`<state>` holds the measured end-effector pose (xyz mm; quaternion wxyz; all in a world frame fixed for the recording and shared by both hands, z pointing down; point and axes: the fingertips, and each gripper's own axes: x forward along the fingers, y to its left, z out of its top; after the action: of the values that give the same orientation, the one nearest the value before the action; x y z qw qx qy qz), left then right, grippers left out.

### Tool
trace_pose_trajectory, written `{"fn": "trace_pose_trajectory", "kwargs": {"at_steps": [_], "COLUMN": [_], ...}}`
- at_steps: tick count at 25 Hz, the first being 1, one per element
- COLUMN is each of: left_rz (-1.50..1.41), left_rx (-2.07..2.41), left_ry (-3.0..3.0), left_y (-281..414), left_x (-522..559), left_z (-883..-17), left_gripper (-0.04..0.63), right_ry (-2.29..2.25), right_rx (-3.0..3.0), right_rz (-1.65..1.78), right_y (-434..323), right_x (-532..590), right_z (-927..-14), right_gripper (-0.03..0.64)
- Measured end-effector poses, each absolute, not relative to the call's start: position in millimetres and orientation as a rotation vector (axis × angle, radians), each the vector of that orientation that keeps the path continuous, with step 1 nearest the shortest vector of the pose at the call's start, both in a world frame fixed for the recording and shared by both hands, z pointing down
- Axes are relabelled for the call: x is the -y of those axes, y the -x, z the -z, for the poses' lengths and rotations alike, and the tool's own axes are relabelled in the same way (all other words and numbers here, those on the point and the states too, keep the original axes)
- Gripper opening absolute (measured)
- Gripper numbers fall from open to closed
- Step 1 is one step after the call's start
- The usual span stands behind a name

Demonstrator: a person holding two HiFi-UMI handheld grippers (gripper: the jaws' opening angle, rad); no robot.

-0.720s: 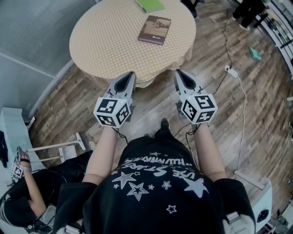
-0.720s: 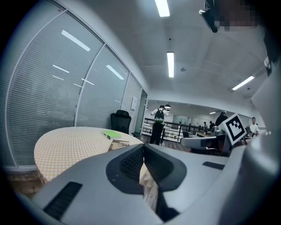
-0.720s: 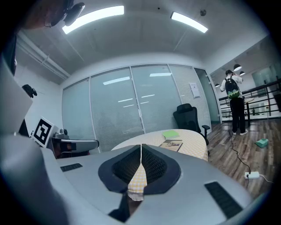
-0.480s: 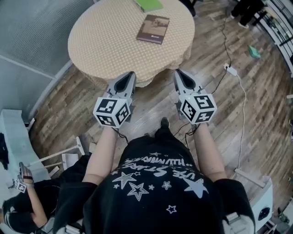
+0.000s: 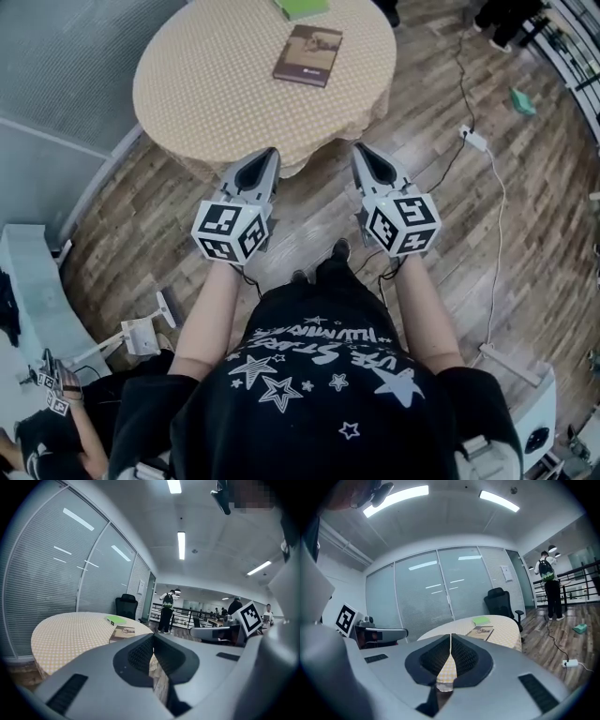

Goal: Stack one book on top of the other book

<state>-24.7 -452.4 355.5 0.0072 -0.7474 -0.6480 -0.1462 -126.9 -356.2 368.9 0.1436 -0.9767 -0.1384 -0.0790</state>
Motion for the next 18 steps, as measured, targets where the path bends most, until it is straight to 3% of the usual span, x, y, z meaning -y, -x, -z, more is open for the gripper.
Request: {"fn": "trace_pose_trajectory", "kwargs": {"at_steps": [18], "left_rz": [0.404], "left_rx": [1.999], "left_ry": [2.385], "left_y": [36], "left_x": [358], "left_z": [-350], "left_gripper": [0.009], "right_ry": [2.811], "right_rx": [0.301], "right_rz": [0.123], "right_y": [150], "right_x": [263], "right_z": [-369], "right_gripper": [0.032]}}
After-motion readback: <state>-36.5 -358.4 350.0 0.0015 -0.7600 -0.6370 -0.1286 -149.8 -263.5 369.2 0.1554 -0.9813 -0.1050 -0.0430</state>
